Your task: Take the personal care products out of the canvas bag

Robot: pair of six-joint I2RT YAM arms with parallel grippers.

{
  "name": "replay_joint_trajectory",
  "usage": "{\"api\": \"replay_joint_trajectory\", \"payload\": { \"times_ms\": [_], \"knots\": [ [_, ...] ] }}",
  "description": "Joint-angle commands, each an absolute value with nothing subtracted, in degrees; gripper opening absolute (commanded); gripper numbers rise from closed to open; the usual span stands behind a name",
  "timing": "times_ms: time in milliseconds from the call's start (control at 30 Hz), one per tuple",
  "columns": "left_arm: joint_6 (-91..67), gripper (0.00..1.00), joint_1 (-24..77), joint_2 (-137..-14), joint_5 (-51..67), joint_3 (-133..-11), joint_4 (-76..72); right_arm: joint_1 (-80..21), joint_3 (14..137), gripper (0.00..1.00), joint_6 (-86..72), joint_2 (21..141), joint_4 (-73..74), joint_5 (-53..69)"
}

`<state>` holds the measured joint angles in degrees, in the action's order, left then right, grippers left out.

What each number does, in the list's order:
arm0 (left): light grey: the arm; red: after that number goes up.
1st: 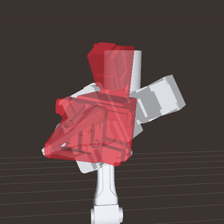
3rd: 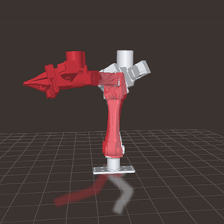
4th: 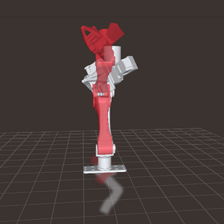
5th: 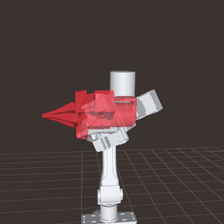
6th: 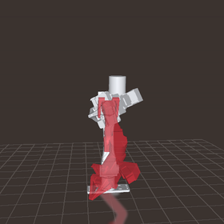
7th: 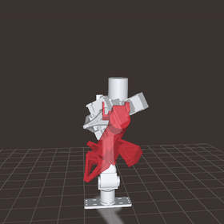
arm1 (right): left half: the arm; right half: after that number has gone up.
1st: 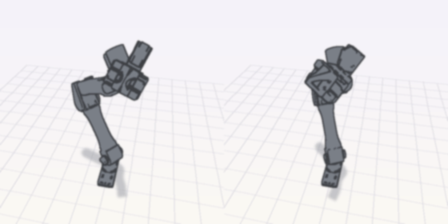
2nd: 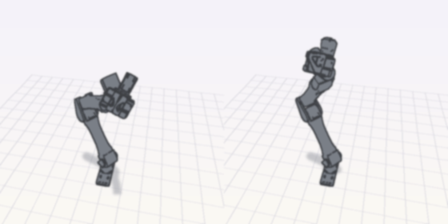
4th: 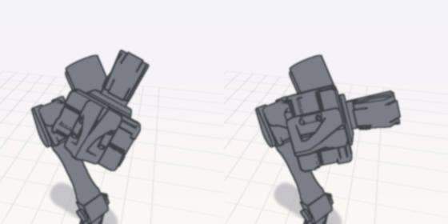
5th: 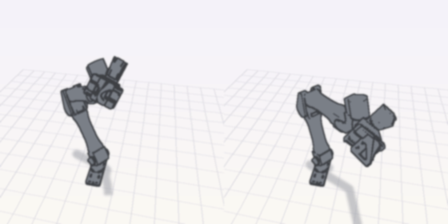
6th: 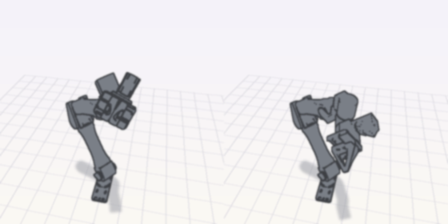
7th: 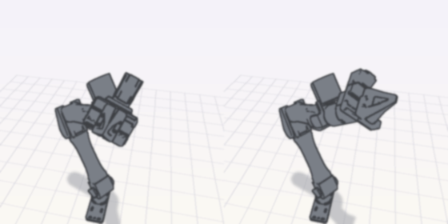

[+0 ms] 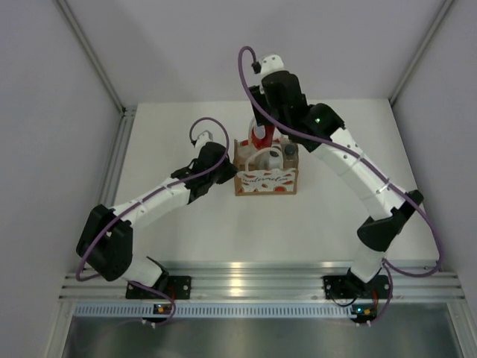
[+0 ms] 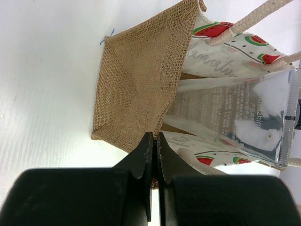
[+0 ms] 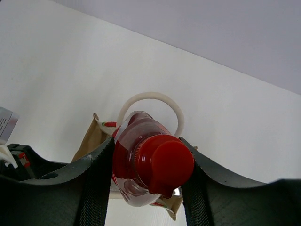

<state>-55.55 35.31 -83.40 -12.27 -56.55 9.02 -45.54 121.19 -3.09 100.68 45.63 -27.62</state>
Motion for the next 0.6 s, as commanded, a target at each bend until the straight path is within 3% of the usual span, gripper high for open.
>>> {"api": "replay_joint_trajectory", "payload": {
  "times_ms": [0,267,567],
  "knots": [
    [-53.9,0.0,35.2,-83.1,-13.7,-55.5,13.6,-43.6,125.9,0.0,-1.8,93.4,40.7,-32.6],
    [-53.6,0.0,35.2,-82.7,-13.5,-55.1,13.6,-35.3,116.6,0.0,-4.4,86.5,41.2,-31.5],
    [-53.4,0.0,35.2,-82.7,-13.8,-54.8,13.5,-20.2,87.9,0.0,-6.8,76.1,30.0,-25.0]
  ]
}}
